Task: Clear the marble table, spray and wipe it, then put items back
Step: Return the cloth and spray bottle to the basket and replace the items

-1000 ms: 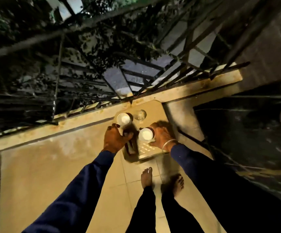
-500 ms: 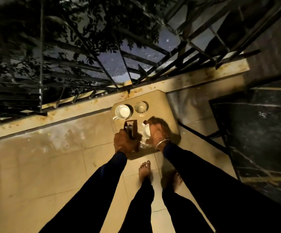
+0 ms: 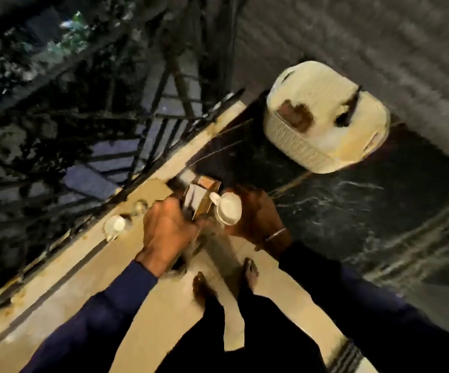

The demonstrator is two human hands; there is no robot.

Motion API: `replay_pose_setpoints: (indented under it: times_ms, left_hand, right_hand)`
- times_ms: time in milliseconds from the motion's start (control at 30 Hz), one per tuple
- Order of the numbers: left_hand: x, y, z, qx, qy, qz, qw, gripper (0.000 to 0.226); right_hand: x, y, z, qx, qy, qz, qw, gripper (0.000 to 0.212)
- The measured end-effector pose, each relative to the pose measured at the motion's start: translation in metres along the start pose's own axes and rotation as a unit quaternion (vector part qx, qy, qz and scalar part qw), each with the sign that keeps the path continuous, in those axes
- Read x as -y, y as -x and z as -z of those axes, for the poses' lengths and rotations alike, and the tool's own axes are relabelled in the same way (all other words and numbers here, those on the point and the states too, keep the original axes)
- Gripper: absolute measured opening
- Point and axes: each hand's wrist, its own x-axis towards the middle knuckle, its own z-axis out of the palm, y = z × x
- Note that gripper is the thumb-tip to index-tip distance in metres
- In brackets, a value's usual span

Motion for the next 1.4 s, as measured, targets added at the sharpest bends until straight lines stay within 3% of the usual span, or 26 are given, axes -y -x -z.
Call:
replay_pose_setpoints:
  times_ms: [100, 233, 400, 500, 667, 833, 1067, 1400]
  left_hand:
    - [-0.065, 0.004, -0.001, 0.02, -0.033, -0.079, 0.996, 0.042]
    - [-0.159, 0.008, -0.029, 0.08, -0.045, -0.174, 0.98, 0.058]
    - [-0.309, 0.014, -0.111, 0.177, -0.02, -0.278, 0.944, 0.048]
    - [-0.405, 0.006, -0.178, 0.197, -0.017, -0.288, 0.937, 0.047]
    - [-0.51, -0.051, -0.254, 0.148, -0.022, -0.244, 0.958, 0.046]
    - [-0.565, -0.106, -0.29, 0.122, -0.025, -0.186, 0.975, 0.043]
    - [-0.584, -0.138, -0.323, 0.092, -0.052, -0.168, 0.98, 0.048]
    - [-0.584, -0.139, -0.334, 0.076, -0.106, -0.171, 0.977, 0.053]
  right_hand:
    - [-0.027, 0.036, 0.076, -0.078, -0.002, -0.058, 0.995, 0.056]
    - [-0.097, 0.097, 0.155, -0.115, 0.01, -0.194, 0.974, 0.055]
    - [-0.232, 0.164, 0.236, -0.206, 0.023, -0.379, 0.902, 0.062]
    - [-0.327, 0.186, 0.28, -0.236, 0.015, -0.421, 0.876, 0.065]
    - [-0.434, 0.163, 0.326, -0.235, 0.007, -0.414, 0.879, 0.068]
    - [-0.494, 0.111, 0.337, -0.219, -0.016, -0.405, 0.888, 0.063]
    - [-0.523, 0.071, 0.315, -0.229, -0.016, -0.426, 0.875, 0.064]
    - [-0.543, 0.063, 0.307, -0.182, -0.01, -0.341, 0.922, 0.064]
